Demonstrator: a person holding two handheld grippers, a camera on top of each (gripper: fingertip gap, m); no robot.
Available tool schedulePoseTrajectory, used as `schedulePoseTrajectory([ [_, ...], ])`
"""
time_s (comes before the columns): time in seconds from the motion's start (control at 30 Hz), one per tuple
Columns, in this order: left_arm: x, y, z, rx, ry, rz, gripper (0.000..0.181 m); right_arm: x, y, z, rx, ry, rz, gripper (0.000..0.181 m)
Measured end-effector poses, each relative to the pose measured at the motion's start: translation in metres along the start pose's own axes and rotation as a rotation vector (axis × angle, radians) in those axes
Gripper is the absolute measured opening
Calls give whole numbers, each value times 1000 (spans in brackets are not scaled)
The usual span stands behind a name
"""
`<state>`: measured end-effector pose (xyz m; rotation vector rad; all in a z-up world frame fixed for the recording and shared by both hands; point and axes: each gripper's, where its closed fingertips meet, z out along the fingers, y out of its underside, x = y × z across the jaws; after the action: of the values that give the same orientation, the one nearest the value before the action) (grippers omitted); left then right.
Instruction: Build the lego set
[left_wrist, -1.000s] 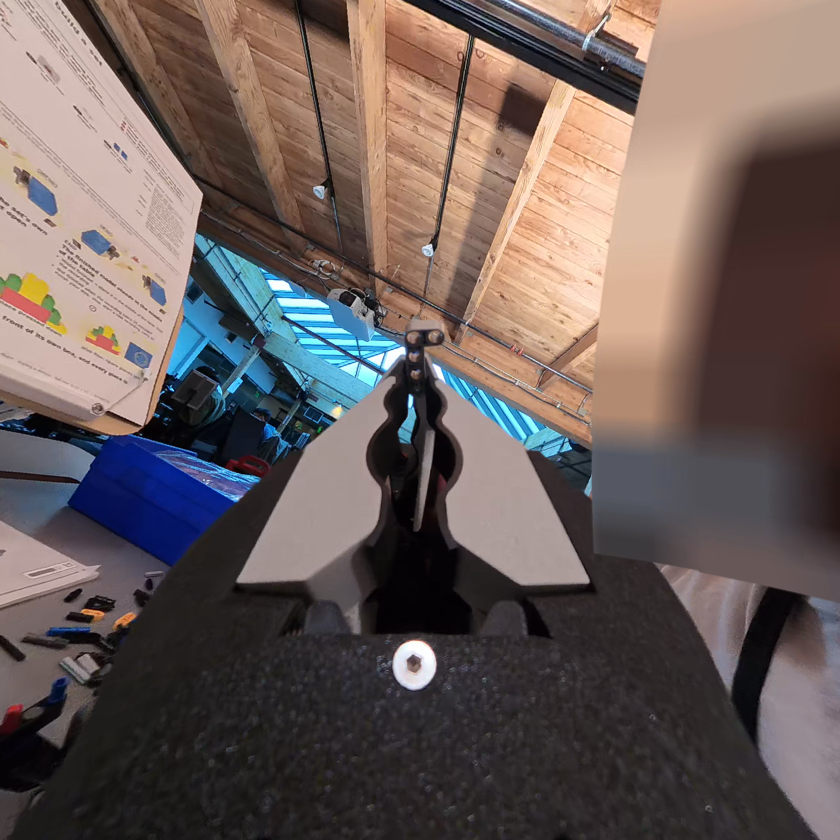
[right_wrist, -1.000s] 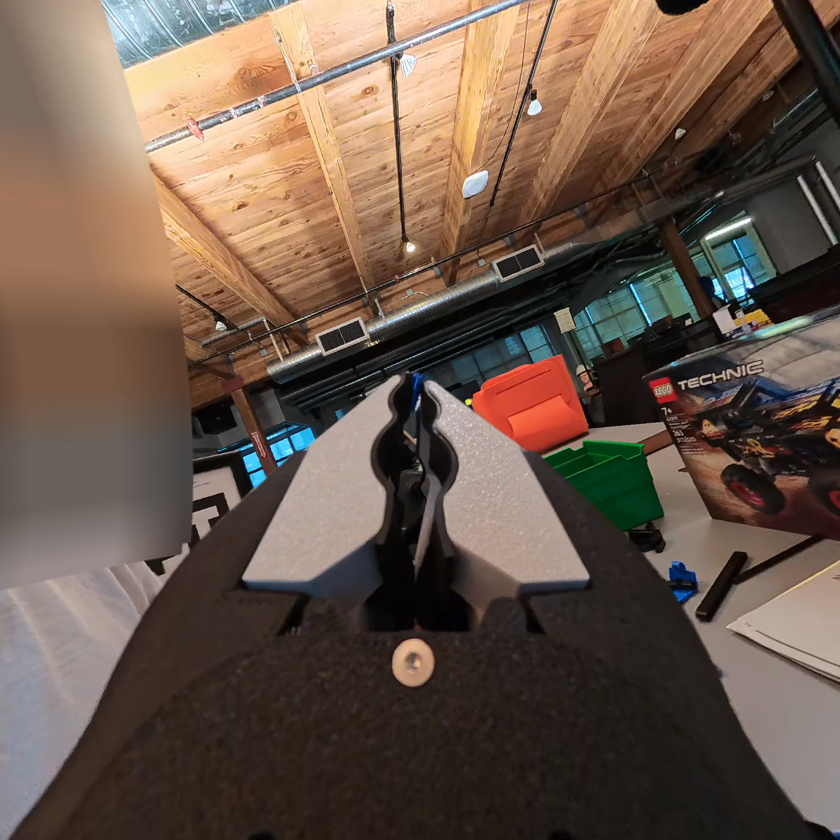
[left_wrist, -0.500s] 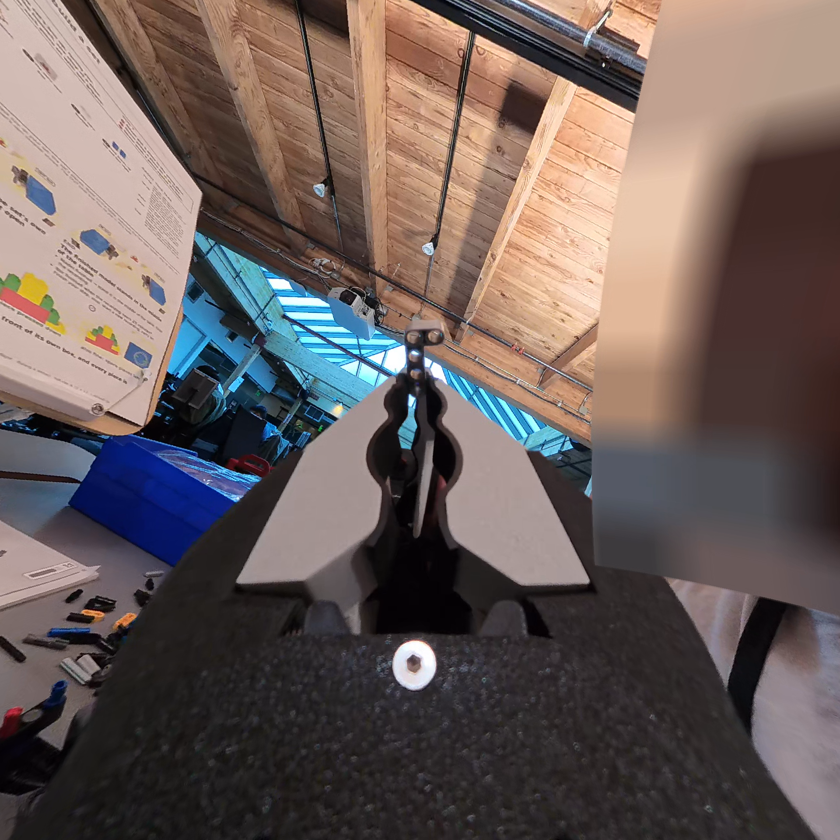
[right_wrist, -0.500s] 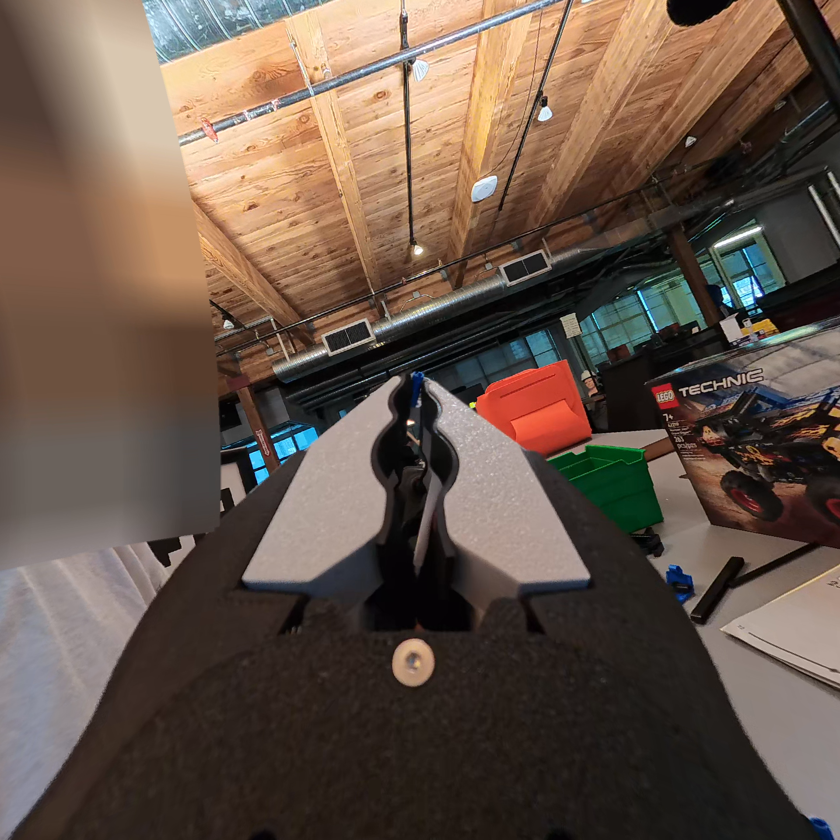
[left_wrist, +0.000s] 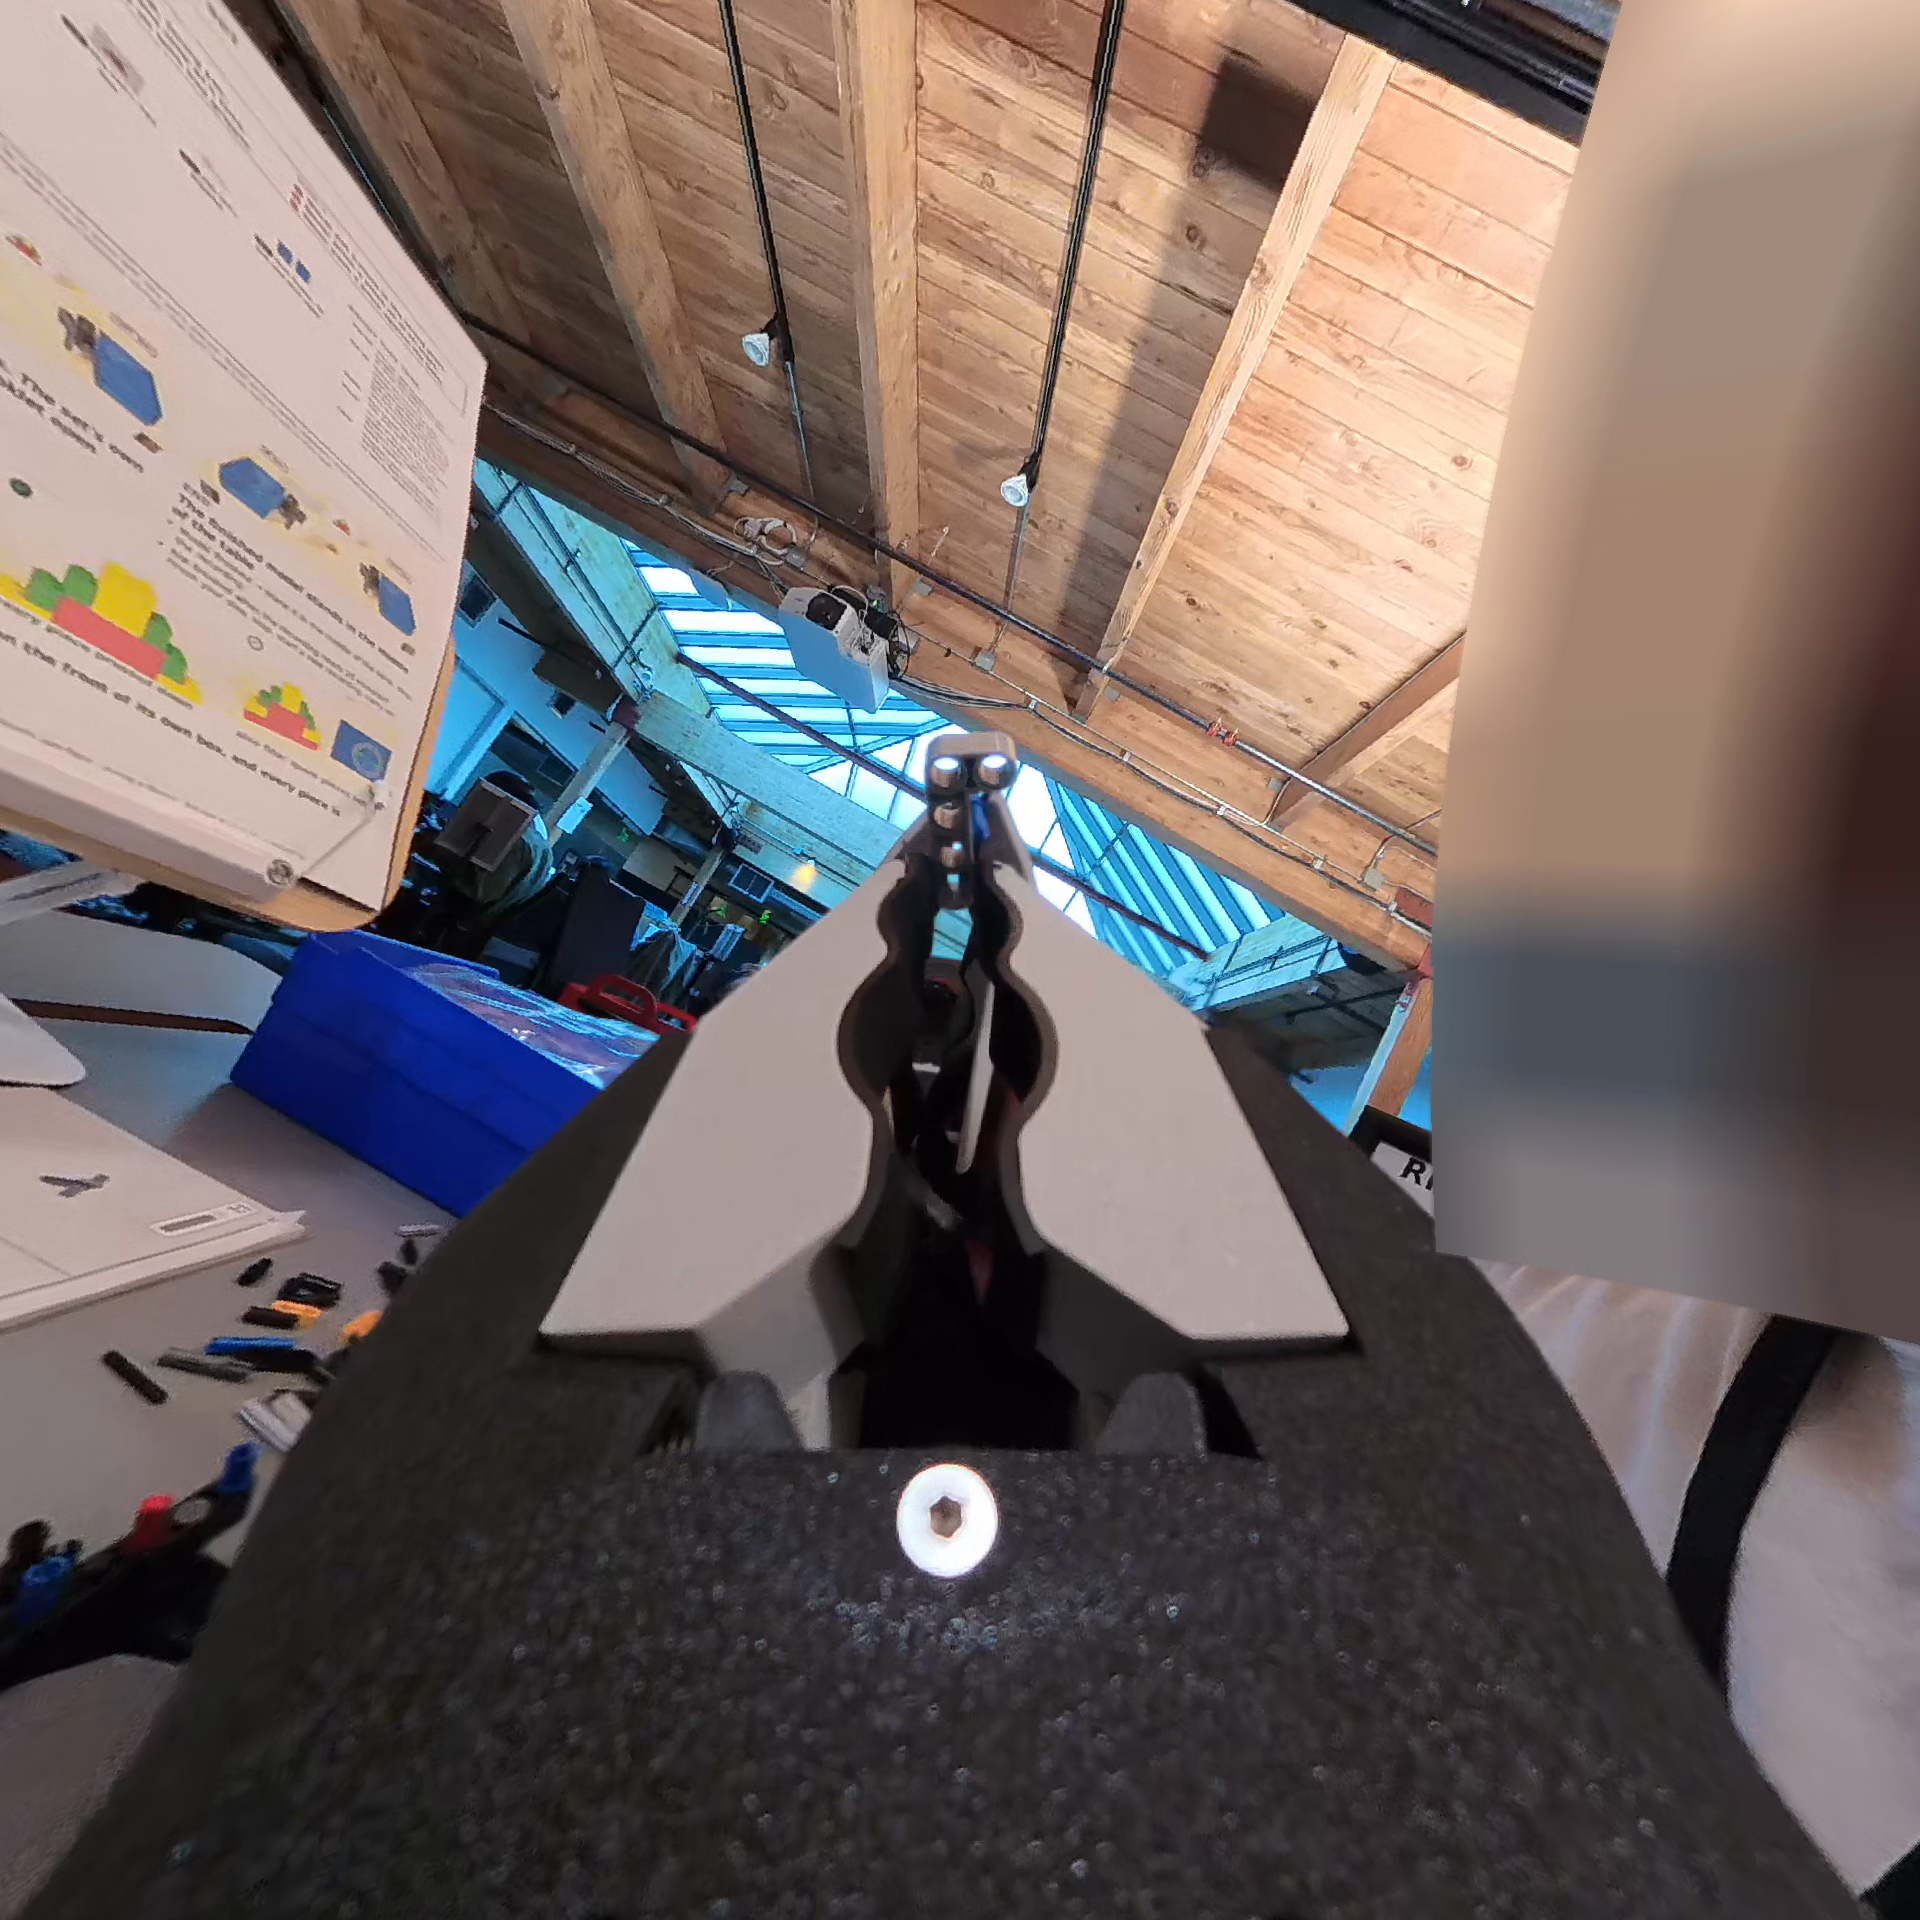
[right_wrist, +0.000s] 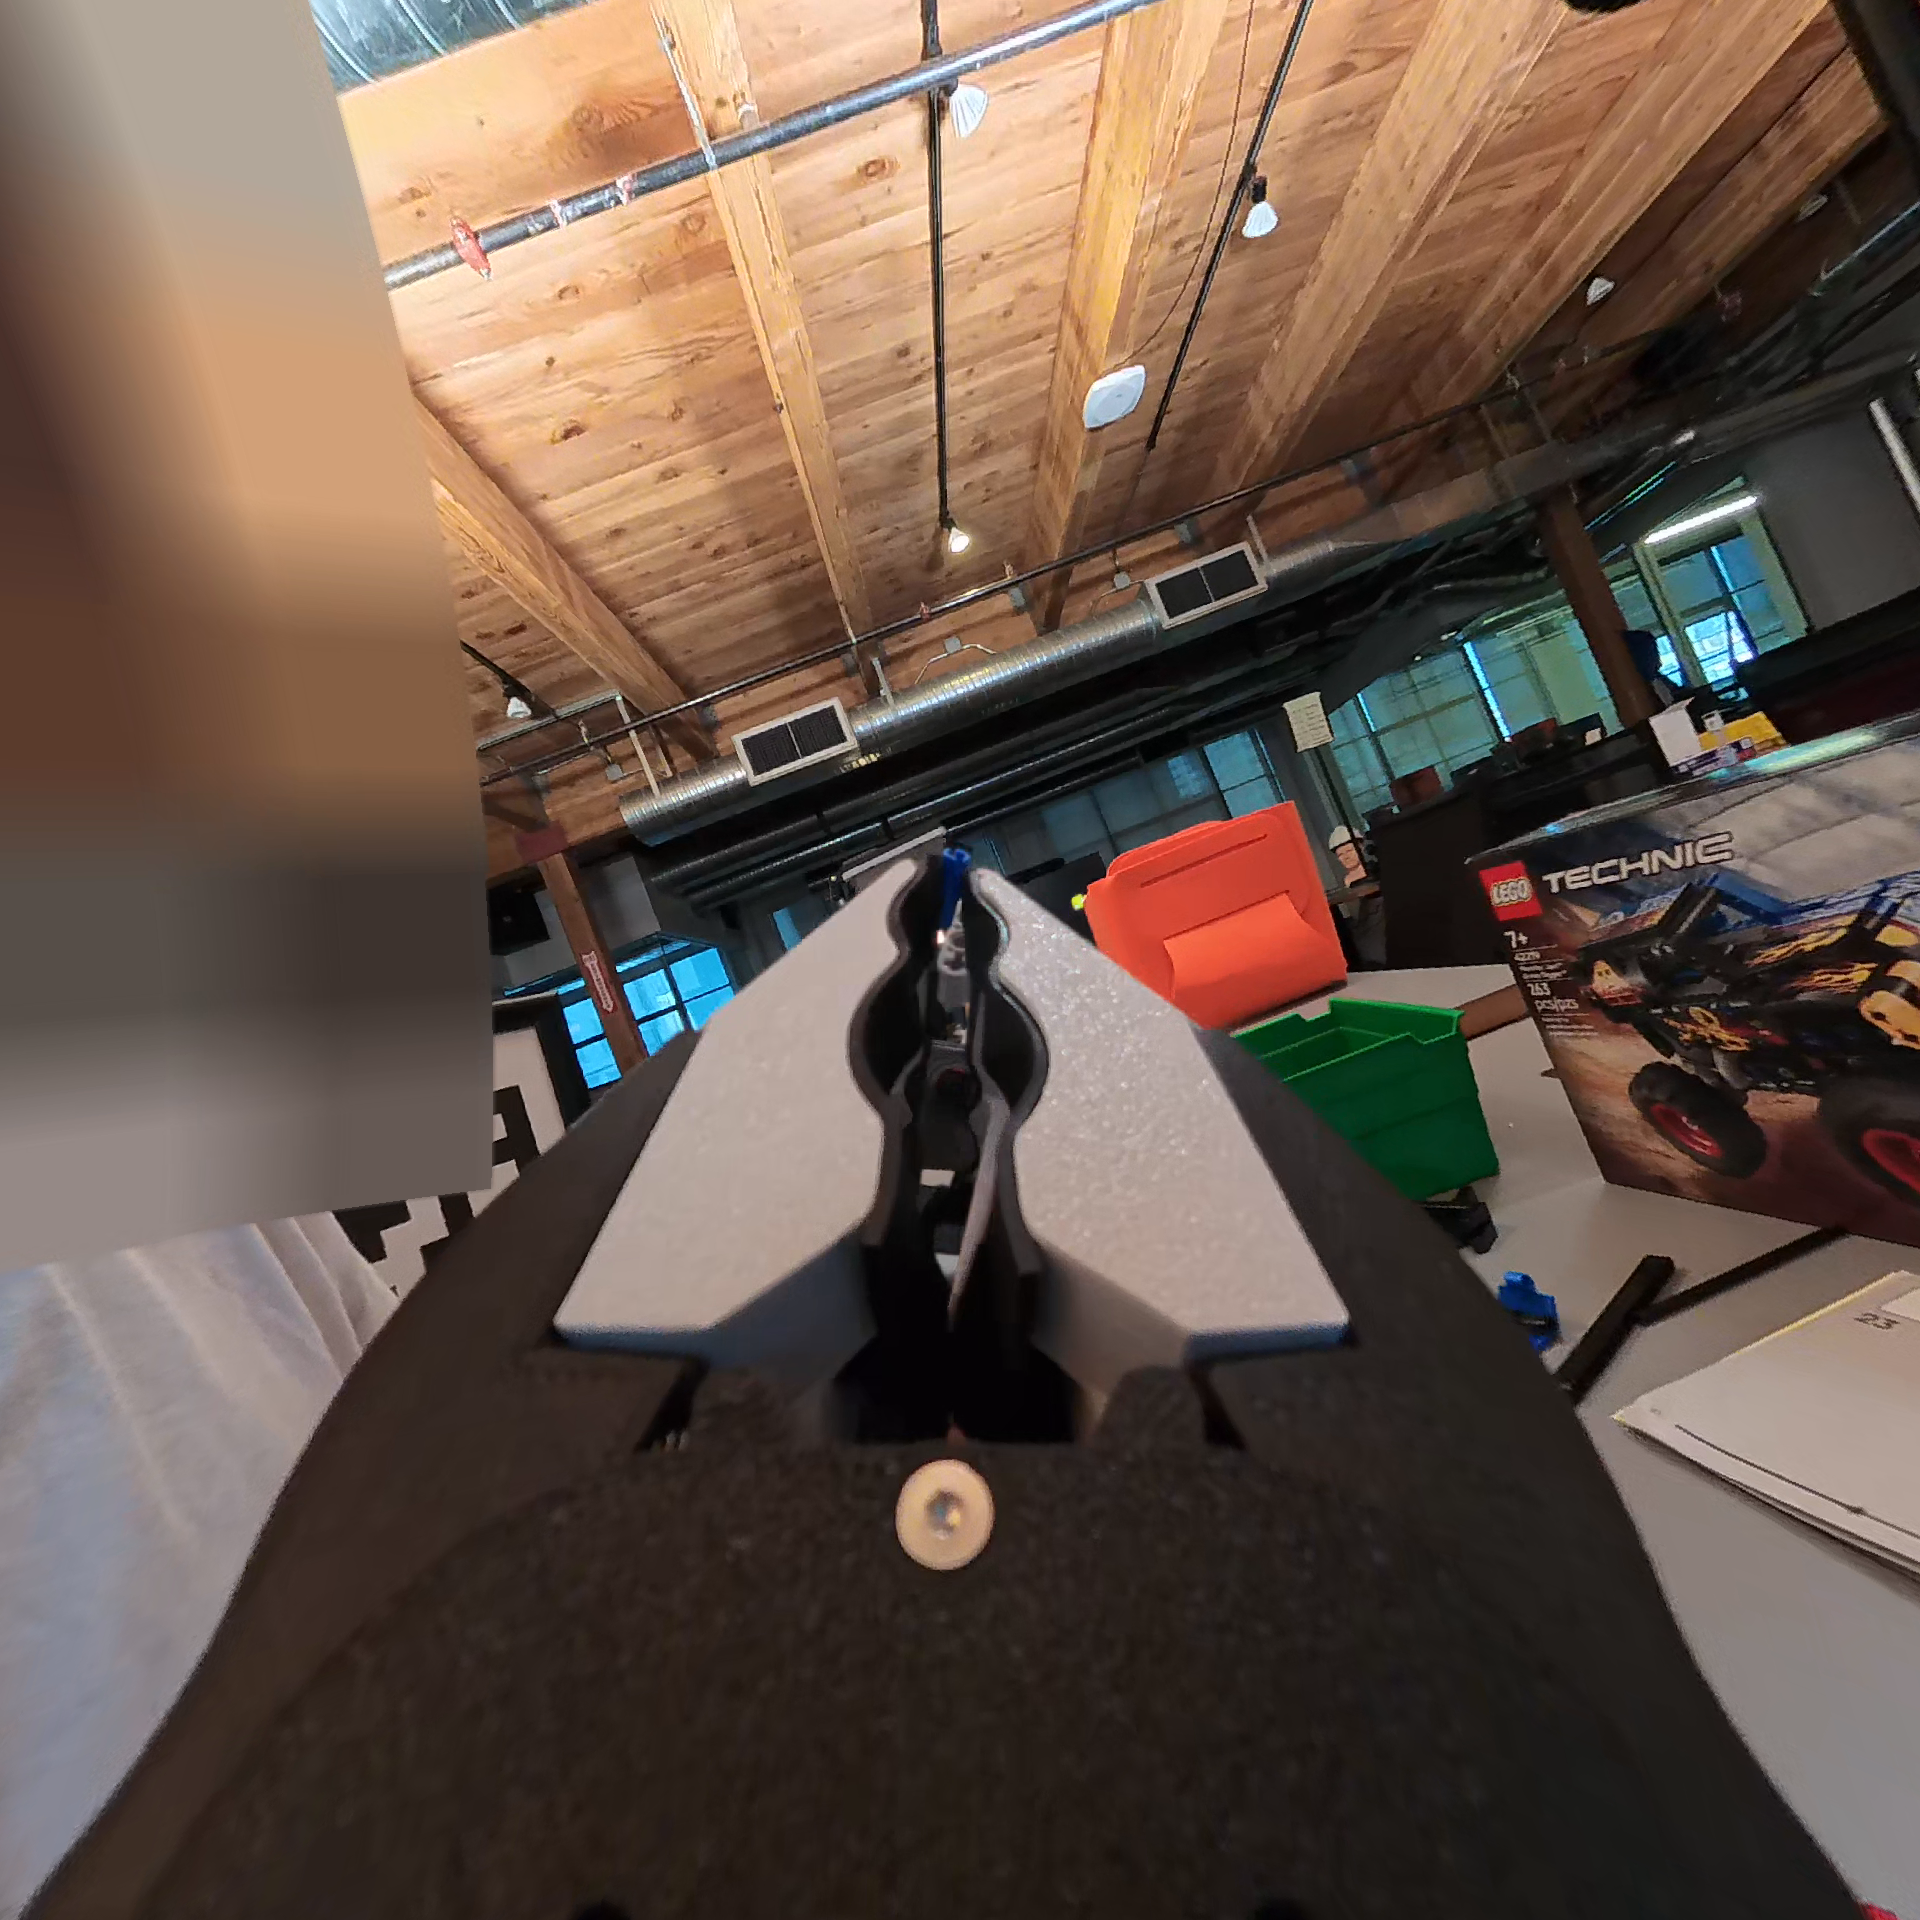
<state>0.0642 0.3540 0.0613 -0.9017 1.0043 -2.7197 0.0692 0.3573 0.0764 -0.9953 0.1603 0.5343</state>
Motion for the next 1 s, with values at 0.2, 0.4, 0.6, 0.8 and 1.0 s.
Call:
schedulePoseTrajectory([
  [0.2,4,-2,0,31,25,-18,6,-5,7,4,-19,-1,-45,3],
  [0.4,7,-3,0,31,51,-26,6,-2,3,2,6,8,-34,2],
  [0.6,8,-3,0,36,48,-25,6,-6,4,1,9,-14,-34,2],
  [0.8,8,-2,-1,45,61,-51,6,-3,5,0,-7,15,-91,2],
  [1.0,7,-6,-1,45,52,-31,6,-1,8,-2,-33,23,-102,2],
])
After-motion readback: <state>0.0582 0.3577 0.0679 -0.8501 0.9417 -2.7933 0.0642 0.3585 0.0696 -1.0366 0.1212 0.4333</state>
